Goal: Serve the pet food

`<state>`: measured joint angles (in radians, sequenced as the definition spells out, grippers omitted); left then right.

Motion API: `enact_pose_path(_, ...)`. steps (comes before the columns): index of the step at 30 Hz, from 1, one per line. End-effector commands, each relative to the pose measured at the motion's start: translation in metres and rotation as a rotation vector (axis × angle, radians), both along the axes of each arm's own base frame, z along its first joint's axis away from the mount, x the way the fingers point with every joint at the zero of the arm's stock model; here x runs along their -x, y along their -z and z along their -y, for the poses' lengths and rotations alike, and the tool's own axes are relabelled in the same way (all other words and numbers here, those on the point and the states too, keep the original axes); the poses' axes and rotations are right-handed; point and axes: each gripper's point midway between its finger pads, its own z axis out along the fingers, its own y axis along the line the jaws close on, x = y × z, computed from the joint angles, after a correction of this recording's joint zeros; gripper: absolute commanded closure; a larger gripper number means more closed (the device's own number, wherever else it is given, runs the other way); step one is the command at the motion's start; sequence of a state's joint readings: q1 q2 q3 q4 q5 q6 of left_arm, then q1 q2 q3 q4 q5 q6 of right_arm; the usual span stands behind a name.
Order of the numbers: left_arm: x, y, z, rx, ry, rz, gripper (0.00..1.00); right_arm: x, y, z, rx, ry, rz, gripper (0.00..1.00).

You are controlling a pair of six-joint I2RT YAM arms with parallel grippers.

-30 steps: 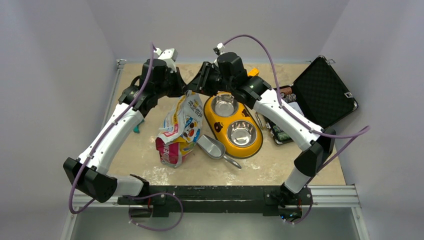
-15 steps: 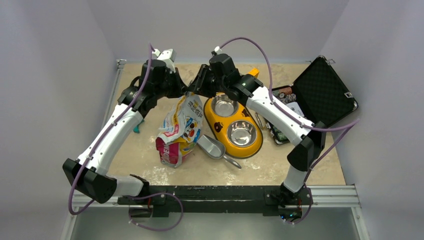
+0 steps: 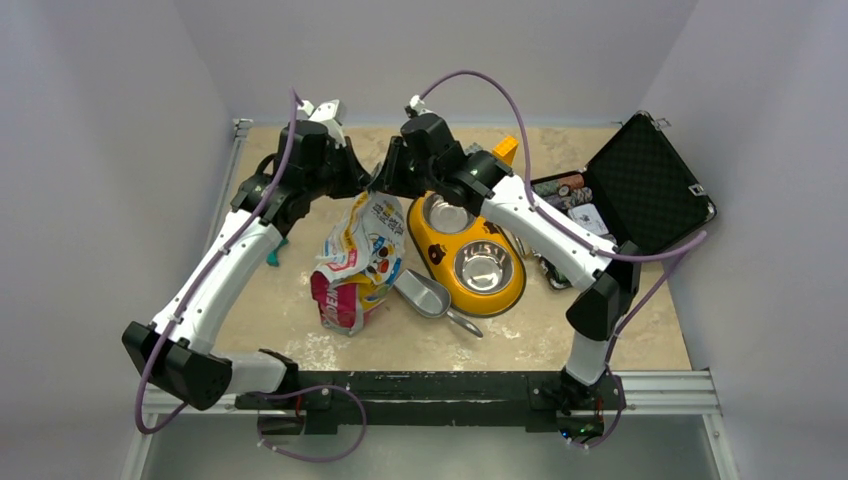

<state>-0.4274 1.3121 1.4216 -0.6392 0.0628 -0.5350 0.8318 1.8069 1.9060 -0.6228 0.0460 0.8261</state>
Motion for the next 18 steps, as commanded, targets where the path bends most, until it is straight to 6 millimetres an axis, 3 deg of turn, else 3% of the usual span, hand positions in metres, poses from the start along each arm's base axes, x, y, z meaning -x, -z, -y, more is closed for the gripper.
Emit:
enact_pose_path(1,0.032,-0.005,0.014,0.089,0.073,-0.077,1.00,0.013,0.020,-0.002,0.098,-0.011,-0.009,0.77)
enact_pose_path(7,0.029,-0.013,0.013,0.103,0.046,-0.072,1.00,0.019,0.033,0.008,0.130,0.000,-0.036,0.80)
enact_pose_path(10,0.030,-0.013,0.014,0.141,0.014,-0.097,1.00,0.020,0.037,0.011,0.153,0.002,-0.042,0.75)
enact_pose_path(14,0.029,-0.011,0.018,0.185,0.002,-0.112,1.00,0.024,0.042,0.008,0.173,0.003,-0.020,0.71)
enact_pose_path(18,0.032,-0.011,0.015,0.180,-0.010,-0.122,1.00,0.030,0.043,0.003,0.161,-0.039,-0.022,0.75)
